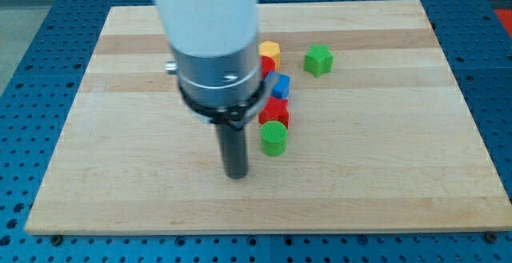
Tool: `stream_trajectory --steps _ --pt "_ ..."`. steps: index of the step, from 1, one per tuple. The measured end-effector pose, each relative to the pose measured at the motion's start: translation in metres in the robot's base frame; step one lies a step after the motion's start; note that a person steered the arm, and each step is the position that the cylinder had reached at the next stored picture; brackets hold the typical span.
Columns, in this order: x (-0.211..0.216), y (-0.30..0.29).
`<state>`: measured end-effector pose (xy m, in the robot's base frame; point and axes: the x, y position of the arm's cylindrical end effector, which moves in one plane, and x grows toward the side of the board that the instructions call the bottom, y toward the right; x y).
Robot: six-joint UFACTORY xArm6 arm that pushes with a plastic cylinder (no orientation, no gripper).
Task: Push the green star to up and slightly left
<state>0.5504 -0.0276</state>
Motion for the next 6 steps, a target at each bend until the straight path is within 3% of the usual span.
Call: stream_trajectory --steps 2,3,4,6 --pt "0.0 0.112" --pt "-0.026 0.112" --pt "-0.089 0.116" --pt "-0.139 0.117"
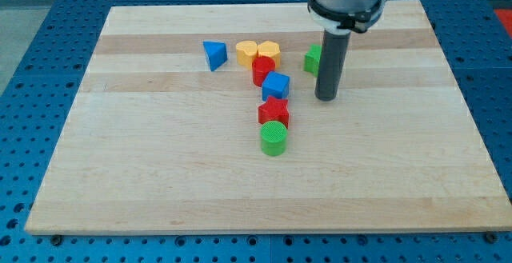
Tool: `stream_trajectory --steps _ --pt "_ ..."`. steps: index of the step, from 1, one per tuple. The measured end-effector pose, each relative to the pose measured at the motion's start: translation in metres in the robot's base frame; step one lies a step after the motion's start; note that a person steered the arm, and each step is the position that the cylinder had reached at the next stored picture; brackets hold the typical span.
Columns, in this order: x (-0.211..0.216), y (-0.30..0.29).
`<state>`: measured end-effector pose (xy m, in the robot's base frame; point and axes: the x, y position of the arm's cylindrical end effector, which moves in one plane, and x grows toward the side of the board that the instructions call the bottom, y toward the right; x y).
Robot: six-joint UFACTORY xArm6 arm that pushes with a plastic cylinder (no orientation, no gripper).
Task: Push the green star to up and slightly left
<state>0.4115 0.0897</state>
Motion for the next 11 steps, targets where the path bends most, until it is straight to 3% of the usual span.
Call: stream_trajectory --steps 1,11 --pt "-0.017 0.001" --pt "-0.036 0.014"
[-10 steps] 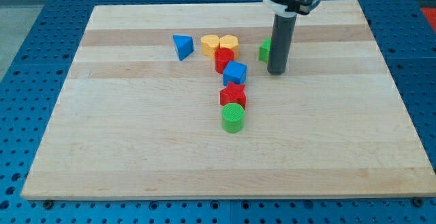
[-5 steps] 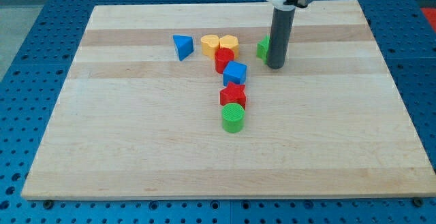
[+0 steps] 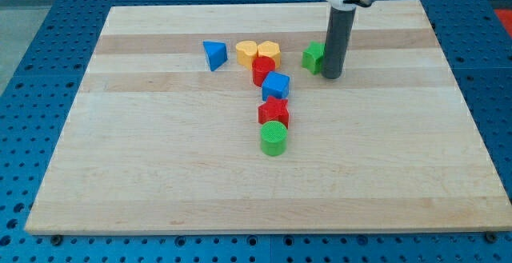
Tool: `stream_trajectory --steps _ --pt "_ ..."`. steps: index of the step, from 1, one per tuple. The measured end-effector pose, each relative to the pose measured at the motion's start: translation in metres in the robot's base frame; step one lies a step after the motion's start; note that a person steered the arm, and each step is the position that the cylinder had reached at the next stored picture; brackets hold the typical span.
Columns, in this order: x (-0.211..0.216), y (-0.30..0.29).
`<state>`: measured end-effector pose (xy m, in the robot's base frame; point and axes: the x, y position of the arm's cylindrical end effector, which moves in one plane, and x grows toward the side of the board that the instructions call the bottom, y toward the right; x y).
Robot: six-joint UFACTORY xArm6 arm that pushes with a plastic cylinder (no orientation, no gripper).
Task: Push the green star to up and slightly left
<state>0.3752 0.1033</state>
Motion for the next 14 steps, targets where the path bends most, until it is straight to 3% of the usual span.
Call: stream_trajectory --steps 5,9,11,14 --pt "-0.006 0.0" --pt "-0.027 0.033" --pt "-0.027 -0.003" --pt "-0.021 -0.006"
